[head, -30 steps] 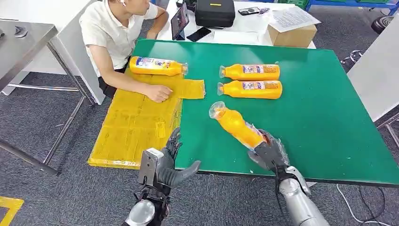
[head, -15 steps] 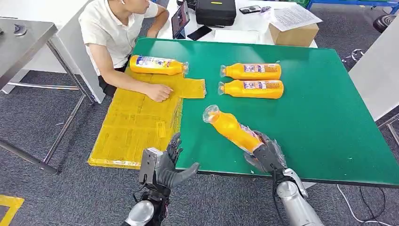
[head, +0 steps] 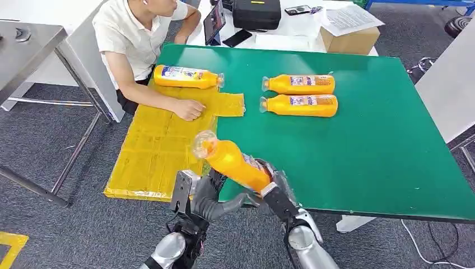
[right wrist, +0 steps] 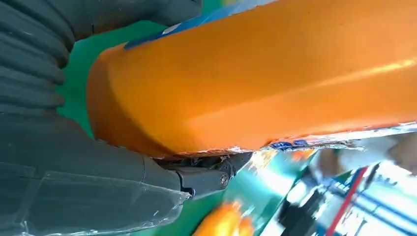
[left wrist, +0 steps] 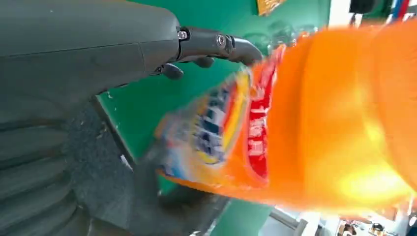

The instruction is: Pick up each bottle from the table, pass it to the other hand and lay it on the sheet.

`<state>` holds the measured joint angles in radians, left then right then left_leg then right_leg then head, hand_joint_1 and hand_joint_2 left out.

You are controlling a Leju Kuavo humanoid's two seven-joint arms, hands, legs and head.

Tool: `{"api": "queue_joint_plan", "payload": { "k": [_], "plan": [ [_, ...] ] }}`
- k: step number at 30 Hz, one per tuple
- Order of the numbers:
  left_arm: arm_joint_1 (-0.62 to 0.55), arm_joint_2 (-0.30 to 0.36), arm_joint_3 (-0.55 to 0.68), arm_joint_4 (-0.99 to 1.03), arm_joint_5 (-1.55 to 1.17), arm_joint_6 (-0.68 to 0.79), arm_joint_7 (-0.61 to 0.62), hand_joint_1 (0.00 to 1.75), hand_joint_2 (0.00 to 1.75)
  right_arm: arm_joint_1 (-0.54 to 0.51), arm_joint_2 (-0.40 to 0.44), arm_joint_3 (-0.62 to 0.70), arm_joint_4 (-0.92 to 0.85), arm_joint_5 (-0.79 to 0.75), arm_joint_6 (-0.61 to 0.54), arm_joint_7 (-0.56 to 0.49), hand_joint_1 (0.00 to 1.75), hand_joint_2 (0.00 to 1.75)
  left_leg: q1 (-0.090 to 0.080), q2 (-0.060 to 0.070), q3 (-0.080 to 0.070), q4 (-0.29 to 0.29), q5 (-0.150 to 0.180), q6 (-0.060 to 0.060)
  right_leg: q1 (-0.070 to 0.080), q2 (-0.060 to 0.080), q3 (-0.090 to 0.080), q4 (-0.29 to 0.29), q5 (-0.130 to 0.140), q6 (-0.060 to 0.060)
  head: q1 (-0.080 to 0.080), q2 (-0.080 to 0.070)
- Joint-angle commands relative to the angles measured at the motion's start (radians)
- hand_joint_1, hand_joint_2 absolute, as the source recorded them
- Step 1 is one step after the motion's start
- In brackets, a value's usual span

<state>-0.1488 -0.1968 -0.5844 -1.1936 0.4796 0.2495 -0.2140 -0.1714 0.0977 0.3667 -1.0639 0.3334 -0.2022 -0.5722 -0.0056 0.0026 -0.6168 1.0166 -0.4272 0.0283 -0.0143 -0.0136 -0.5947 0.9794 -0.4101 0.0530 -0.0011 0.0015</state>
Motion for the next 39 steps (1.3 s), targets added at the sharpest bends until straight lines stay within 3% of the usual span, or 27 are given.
{"api": "queue_joint_plan", "payload": {
  "k": [1,13,18,19,28,29,30,31,39],
  "plan": [
    [-0.053,0.019,-0.027,0.027,0.049,0.012,-0.052,0.00,1.75,-0.006,0.023,0.165,-0.022,-0.061,-0.021,0.021,1.75,1.75,0.001,0.000,0.003,0.000,-0.001,-0.002,0.001,0.001,0.003,0.000,-0.001,-0.002,0.000,0.000],
    [-0.041,0.014,-0.015,-0.059,0.059,0.037,-0.044,0.00,1.75,-0.011,0.033,0.231,0.049,-0.003,-0.047,0.019,1.75,1.75,0.001,0.000,0.003,0.000,-0.001,-0.002,0.001,0.001,0.003,-0.001,-0.001,-0.002,0.000,0.000],
    [-0.051,-0.001,0.023,-0.041,0.149,0.035,-0.059,0.00,1.75,-0.033,0.050,0.296,0.078,-0.013,-0.006,0.033,1.75,1.75,0.001,0.000,0.001,0.000,-0.001,-0.001,0.001,0.001,0.001,0.000,0.000,-0.001,0.000,0.000],
    [-0.049,0.002,0.026,-0.056,0.156,0.031,-0.066,1.75,1.75,-0.034,0.052,0.303,0.091,-0.021,0.004,0.038,1.75,1.75,0.001,0.001,0.003,0.000,-0.001,-0.002,0.001,0.002,0.003,-0.001,-0.001,-0.002,0.000,0.000],
    [-0.042,0.003,0.033,-0.102,0.162,0.027,-0.073,1.75,1.75,-0.029,0.054,0.319,0.118,-0.028,0.006,0.037,1.75,1.75,0.002,-0.002,0.003,0.000,-0.002,-0.002,0.002,-0.001,0.004,-0.001,-0.002,-0.002,0.000,0.000],
    [-0.042,0.006,0.029,-0.101,0.164,0.021,-0.073,1.75,1.75,-0.034,0.056,0.326,0.127,-0.027,0.008,0.035,1.41,1.75,0.002,-0.001,0.004,0.000,-0.002,-0.003,0.002,0.000,0.004,-0.001,-0.002,-0.003,0.000,0.000],
    [-0.043,0.006,0.028,-0.100,0.164,0.020,-0.072,1.75,1.75,-0.034,0.057,0.327,0.128,-0.025,0.004,0.034,0.12,1.75,0.002,-0.001,0.004,0.000,-0.002,-0.003,0.001,0.000,0.004,-0.001,-0.002,-0.003,0.000,0.000],
    [-0.042,0.006,0.028,-0.099,0.164,0.020,-0.072,1.75,1.75,-0.033,0.057,0.327,0.128,-0.024,-0.001,0.034,0.00,1.75,0.002,-0.001,0.004,0.000,-0.002,-0.002,0.002,0.000,0.004,-0.001,-0.002,-0.003,0.000,0.000],
    [-0.024,0.013,0.049,-0.107,0.184,0.017,-0.070,1.75,1.75,0.000,0.061,0.325,0.070,-0.049,-0.012,0.001,0.00,1.75,0.002,-0.001,0.003,0.000,-0.002,-0.002,0.001,0.000,0.003,0.000,-0.002,-0.002,0.000,0.000]
  ]
}}
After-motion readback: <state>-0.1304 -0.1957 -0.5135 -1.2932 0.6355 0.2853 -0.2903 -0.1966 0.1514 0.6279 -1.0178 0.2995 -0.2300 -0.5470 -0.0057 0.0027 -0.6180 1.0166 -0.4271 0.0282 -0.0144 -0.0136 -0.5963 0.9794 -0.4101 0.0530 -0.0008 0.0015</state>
